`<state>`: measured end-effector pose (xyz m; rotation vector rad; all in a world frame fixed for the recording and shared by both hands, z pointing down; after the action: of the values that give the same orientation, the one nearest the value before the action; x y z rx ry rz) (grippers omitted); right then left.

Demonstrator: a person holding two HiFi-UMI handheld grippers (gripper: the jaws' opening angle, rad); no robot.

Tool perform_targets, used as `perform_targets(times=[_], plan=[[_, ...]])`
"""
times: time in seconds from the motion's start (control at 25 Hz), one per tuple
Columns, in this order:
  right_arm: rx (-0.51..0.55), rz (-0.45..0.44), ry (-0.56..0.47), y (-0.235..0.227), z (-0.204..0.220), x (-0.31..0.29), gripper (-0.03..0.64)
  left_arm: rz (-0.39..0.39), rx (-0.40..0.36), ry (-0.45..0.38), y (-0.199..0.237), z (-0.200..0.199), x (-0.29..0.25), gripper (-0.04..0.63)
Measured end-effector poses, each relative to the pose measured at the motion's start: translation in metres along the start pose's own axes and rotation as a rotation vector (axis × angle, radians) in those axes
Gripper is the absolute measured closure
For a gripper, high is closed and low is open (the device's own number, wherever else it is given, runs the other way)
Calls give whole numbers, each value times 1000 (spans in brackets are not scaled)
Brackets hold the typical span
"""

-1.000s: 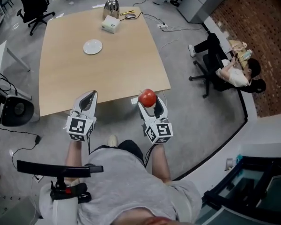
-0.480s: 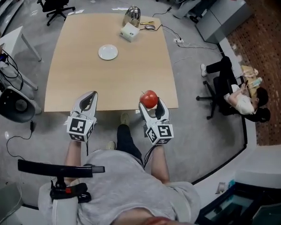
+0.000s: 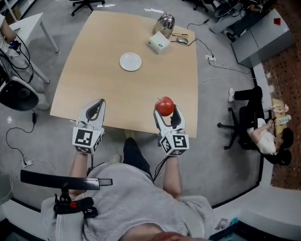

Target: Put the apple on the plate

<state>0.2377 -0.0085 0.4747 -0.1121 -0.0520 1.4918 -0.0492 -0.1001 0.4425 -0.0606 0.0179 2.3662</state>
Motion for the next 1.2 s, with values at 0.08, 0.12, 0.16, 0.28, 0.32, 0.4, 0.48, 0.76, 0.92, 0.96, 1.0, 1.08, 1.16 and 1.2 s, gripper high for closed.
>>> perform_targets(times=[0.08, 0.12, 0.16, 0.28, 0.32, 0.4, 0.48, 0.76, 0.92, 0.96, 1.0, 1.08, 1.16, 1.2], plan=[[-2, -21, 9, -3, 1, -14, 250, -27, 5, 14, 6, 3, -3, 575], [-1, -33, 15, -4, 2, -21, 250, -41, 7, 21, 9, 4, -5, 575], [3, -44, 20, -6, 2, -29, 250, -53, 8, 27, 13, 5, -9, 575], [22, -75, 36, -11, 4, -53, 250, -90, 3, 46, 26, 9, -21, 575], [25, -82, 40, -13, 5, -60, 250, -101, 5, 53, 29, 12, -25, 575], [25, -97, 46, -20, 11, -73, 250, -116, 9, 65, 33, 20, -34, 575], [26, -111, 53, -27, 17, -87, 250, -123, 10, 76, 36, 27, -44, 575], [19, -162, 90, -41, 37, -137, 250, -144, 28, 118, 43, 47, -68, 575], [20, -183, 105, -45, 48, -165, 250, -161, 38, 139, 48, 57, -74, 575], [23, -188, 111, -45, 52, -171, 250, -166, 40, 145, 50, 59, -75, 575], [26, -194, 116, -45, 54, -178, 250, -172, 43, 151, 51, 62, -75, 575], [30, -208, 123, -46, 59, -194, 251, -181, 50, 162, 55, 67, -77, 575], [33, -221, 125, -47, 67, -214, 250, -188, 55, 175, 61, 76, -82, 575], [36, -227, 126, -48, 71, -225, 251, -192, 58, 182, 64, 80, -84, 575]])
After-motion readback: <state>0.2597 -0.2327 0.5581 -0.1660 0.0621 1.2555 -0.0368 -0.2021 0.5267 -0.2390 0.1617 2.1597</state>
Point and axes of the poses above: the fingertips, and each gripper's own axes: x backward along the fingers, y to its left, z out of its underside, the point moved 6 cm from there along x, backward along the fingers, and after that the axes turned 4 degrees about -y, right-handed, at the moved point
